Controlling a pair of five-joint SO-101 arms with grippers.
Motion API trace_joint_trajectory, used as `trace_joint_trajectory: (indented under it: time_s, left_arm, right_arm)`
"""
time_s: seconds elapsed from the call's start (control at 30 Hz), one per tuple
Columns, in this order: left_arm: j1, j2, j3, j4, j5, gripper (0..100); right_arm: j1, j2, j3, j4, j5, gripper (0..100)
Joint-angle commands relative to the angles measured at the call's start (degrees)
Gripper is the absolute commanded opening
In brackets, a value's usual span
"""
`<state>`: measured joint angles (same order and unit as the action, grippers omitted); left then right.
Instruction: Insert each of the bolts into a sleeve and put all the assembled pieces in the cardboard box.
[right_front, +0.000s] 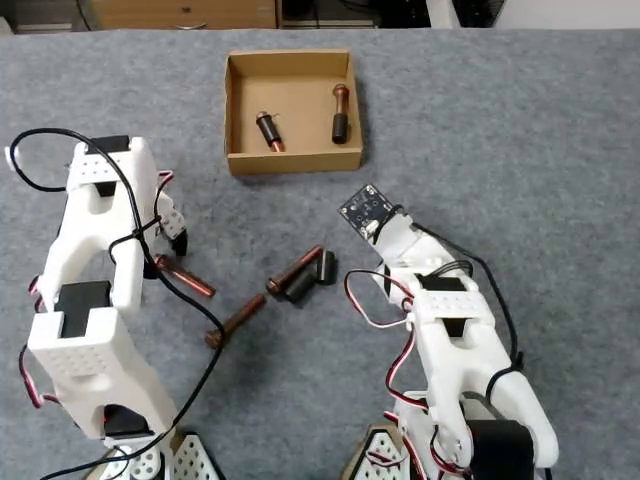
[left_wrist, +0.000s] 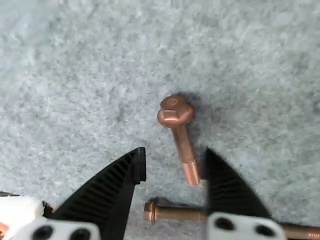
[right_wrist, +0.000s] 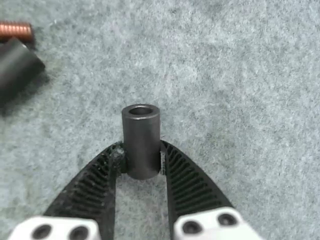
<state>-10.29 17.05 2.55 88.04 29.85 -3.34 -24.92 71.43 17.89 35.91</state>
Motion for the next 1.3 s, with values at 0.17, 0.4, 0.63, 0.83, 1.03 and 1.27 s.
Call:
trace_joint_trajectory:
  time_s: [0.17,0.4,0.63,0.83,1.03,1.27]
  left_arm:
    - [-0.79,-0.40,3.16,-5.71,4.57,19]
    - [-1.41,-0.31,5.63,-8.44,5.54,10]
    - [-1.41,3.21,5.01,-8.62,5.54,11]
    - [-1.76,12.18,0.88,-6.68,5.27,11]
    - [-1.58,15.60,-5.10,-5.10,5.10,10]
    - [0.00,10.33,-9.23,-5.10,-4.31,3]
  right_arm:
    - [-0.84,-0.13,-1.54,-1.05,-0.26,0.2]
    - [-0.84,-0.13,-1.63,-1.05,-0.26,0.2]
    - [-0.84,-0.13,-1.63,-1.05,-0.26,0.2]
    - [-0.84,-0.13,-1.63,-1.05,-0.26,0.2]
    - [-0.84,-0.13,-1.63,-1.05,-0.26,0.2]
    - [-0.84,-0.13,-1.63,-1.05,-0.26,0.2]
